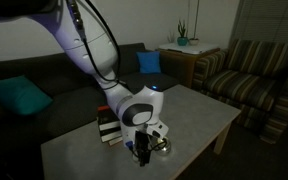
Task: Pick the lid and put it on top of the bottle
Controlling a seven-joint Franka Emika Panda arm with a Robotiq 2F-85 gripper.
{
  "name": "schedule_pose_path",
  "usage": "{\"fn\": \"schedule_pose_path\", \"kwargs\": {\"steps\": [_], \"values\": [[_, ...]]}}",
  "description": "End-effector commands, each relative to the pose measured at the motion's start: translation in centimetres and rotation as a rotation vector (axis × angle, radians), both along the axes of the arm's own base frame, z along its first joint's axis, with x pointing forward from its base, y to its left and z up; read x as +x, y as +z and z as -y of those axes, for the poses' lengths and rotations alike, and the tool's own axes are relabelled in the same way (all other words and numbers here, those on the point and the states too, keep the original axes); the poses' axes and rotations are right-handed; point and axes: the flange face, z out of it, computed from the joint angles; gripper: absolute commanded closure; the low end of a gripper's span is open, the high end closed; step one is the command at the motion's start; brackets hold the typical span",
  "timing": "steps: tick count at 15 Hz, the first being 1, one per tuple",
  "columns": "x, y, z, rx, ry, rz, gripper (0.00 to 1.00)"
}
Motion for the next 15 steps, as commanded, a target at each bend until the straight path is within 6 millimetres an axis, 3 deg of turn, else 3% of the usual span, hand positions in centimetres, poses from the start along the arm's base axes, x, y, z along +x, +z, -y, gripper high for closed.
{"fn": "schedule_pose_path", "kwargs": {"steps": [1,3,6,10,15], "values": [[0.08,0.11,-0.13,-0.015,-0.001,-0.026,0.00],[0.07,0.10,-0.17,-0.010,0.003,-0.028,0.00],[0.12,0.15,-0.26,-0.007,0.003,-0.035,0.16],[0.35,0.35,-0.38,0.009,0.002,-0.052,0.00],[0.37,0.32,-0.44,0.008,0.005,-0.037,0.00]]}}
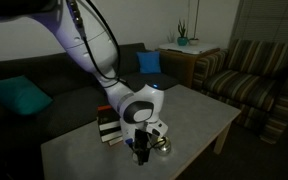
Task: Pick the lid and put it on top of the bottle
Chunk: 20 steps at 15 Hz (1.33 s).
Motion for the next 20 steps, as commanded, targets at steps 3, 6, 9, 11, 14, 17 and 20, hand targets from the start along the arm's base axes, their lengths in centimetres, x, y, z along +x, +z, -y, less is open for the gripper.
{"fn": "schedule_pose_path", "kwargs": {"steps": [3,6,9,11,14,17,20], "values": [[0.03,0.04,0.02,0.012,0.009,-0.008,0.00],[-0.04,0.01,0.11,0.023,0.008,-0.013,0.00],[0.12,0.10,0.16,0.031,0.004,-0.008,0.00],[0.29,0.24,0.23,0.030,0.003,-0.010,0.25],[0.43,0.34,0.31,0.025,0.003,-0.007,0.42],[0.51,0.41,0.39,0.023,0.002,-0.002,0.62],[0.85,0.74,0.45,0.020,-0.001,0.012,0.82]]}}
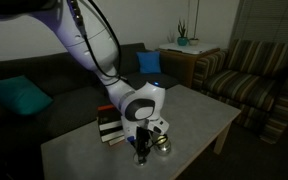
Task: Pick the lid and put it on top of the bottle
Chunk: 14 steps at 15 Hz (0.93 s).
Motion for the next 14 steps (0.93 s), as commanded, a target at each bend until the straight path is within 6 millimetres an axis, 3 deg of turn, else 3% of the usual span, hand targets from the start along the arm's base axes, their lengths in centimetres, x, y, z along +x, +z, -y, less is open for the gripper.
{"fn": "schedule_pose_path", "kwargs": {"steps": [1,3,5,7,14], "values": [[0.1,0.1,0.5,0.012,-0.002,0.000,0.88],[0.3,0.2,0.5,0.005,-0.001,0.009,0.99],[0.3,0.2,0.6,0.004,0.004,0.007,0.65],[0.0,0.0,0.5,-0.004,0.090,0.016,0.59],[-1.6,0.1,0.2,-0.048,0.345,0.059,0.12]]}}
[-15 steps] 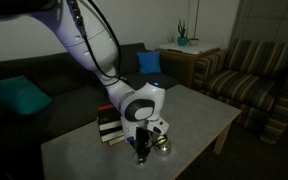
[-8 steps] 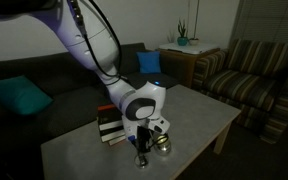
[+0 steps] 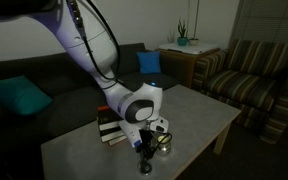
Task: Pick the lid and put it on top of the bottle
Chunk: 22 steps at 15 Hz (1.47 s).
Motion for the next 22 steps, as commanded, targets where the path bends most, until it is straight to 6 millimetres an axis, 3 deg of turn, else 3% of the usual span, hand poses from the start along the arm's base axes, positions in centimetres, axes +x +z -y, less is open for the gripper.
{"fn": "schedule_pose_path", "kwargs": {"steps": [1,7,10,13,17,22], "values": [[-1.7,0.7,0.0,-0.031,0.105,0.059,0.04],[-6.0,3.3,-1.4,-0.028,0.169,0.139,0.00],[-8.7,4.3,-0.5,-0.048,0.138,0.168,0.00],[-10.0,4.2,1.4,-0.064,0.114,0.190,0.00],[-8.7,3.1,3.9,-0.050,0.053,0.209,0.00],[-4.7,3.3,5.6,-0.042,0.035,0.201,0.00]]}}
